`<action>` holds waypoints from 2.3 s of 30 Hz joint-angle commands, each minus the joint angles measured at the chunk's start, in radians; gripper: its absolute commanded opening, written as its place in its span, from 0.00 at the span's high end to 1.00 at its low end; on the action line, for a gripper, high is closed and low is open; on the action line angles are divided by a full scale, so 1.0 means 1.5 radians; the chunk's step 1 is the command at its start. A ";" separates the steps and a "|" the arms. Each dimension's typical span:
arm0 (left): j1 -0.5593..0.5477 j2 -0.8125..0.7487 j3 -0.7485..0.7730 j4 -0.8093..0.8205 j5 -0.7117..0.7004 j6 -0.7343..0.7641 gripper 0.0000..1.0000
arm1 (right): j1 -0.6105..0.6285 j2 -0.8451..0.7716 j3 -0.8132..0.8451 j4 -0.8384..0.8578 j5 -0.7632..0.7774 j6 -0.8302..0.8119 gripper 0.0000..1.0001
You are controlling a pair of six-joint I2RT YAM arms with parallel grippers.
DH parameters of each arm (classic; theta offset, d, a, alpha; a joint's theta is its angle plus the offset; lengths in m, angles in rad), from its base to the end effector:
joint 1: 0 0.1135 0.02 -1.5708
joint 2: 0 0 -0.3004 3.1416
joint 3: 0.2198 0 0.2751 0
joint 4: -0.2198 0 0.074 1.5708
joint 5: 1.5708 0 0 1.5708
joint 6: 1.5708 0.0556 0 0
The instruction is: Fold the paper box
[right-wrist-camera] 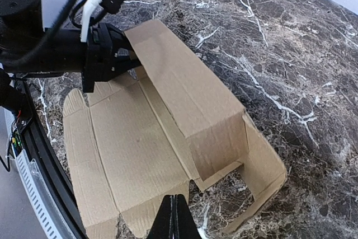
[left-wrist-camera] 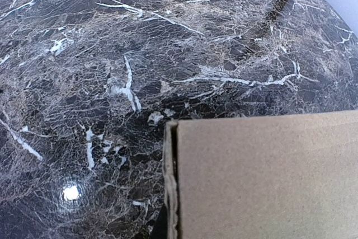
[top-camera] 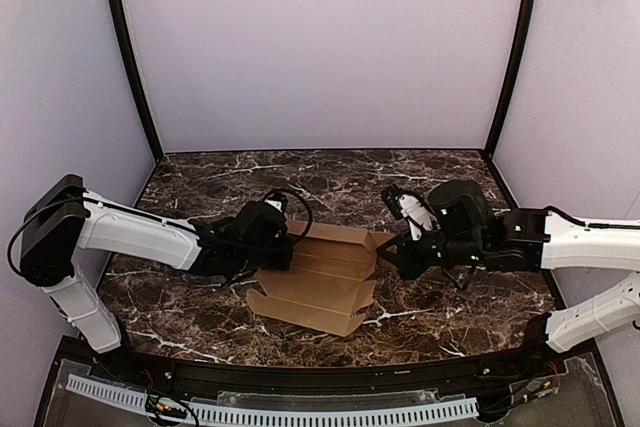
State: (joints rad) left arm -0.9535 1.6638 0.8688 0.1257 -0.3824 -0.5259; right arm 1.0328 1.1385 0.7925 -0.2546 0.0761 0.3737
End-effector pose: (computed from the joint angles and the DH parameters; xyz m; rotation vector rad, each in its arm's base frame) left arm 0.2353 -0.2956 0.1850 0.2658 2.1973 -0.4038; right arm 0.1440 0.2330 0.2785 -0.6885 2.1534 0.7049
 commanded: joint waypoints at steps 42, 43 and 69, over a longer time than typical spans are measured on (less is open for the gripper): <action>-0.016 -0.116 0.008 -0.205 -0.083 -0.199 1.00 | 0.023 0.313 0.218 0.055 0.180 0.047 1.00; -0.016 -0.117 0.007 -0.201 -0.074 -0.195 1.00 | 0.025 0.316 0.218 0.060 0.175 0.047 1.00; -0.013 -0.147 0.001 -0.156 -0.042 -0.191 1.00 | 0.048 0.242 0.187 0.091 0.164 0.053 1.00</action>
State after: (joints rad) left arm -0.9699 1.4754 0.8707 -0.1276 -0.4324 -0.8204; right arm 1.0855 1.5440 1.0863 -0.1204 0.3321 0.4614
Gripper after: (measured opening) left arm 0.027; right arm 0.004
